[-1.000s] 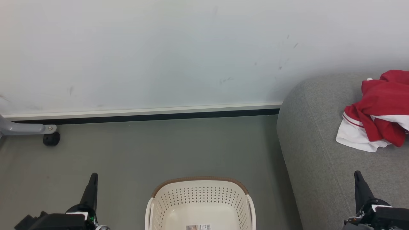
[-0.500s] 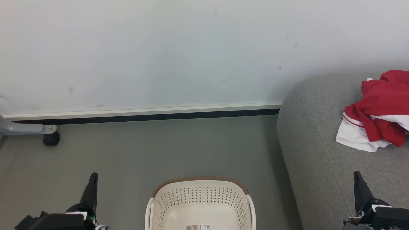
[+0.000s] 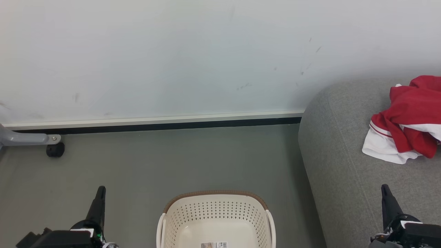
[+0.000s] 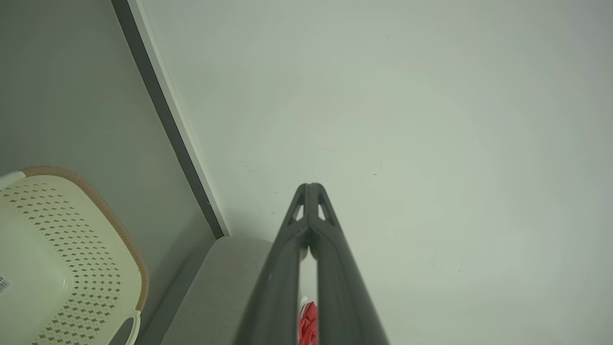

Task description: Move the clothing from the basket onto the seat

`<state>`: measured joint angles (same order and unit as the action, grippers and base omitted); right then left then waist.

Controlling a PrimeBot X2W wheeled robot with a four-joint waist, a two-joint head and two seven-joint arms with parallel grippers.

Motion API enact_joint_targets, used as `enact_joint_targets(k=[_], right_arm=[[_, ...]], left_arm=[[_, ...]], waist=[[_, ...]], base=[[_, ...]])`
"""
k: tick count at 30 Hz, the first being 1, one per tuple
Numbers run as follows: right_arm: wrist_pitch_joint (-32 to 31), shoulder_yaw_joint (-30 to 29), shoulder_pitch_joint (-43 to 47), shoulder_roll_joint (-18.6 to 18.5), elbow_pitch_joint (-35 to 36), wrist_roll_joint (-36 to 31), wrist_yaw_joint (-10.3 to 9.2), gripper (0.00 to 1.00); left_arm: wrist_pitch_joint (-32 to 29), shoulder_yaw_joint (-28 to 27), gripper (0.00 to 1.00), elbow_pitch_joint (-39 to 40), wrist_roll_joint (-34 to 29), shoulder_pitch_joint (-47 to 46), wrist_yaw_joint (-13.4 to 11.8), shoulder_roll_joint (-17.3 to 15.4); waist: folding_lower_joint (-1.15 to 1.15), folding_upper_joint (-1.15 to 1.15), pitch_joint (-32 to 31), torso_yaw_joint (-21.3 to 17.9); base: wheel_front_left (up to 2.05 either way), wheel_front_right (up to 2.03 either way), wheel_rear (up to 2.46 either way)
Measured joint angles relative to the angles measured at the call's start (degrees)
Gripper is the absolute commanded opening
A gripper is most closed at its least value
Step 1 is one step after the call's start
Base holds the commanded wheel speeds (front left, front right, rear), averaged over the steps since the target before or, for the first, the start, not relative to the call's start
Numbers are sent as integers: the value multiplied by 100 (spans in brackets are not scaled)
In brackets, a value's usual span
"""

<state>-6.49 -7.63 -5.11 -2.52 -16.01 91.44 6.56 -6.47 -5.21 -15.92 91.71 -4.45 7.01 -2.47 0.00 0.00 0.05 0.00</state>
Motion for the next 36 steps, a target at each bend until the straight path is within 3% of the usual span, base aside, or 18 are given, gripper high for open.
enact_joint_targets(k=[36], right_arm=[[0, 1, -1, 1, -9, 1, 1, 0]], left_arm=[[0, 1, 0, -5, 0, -1, 3, 1]], waist=[[-1, 0, 0, 0]], base=[[0, 0, 0]])
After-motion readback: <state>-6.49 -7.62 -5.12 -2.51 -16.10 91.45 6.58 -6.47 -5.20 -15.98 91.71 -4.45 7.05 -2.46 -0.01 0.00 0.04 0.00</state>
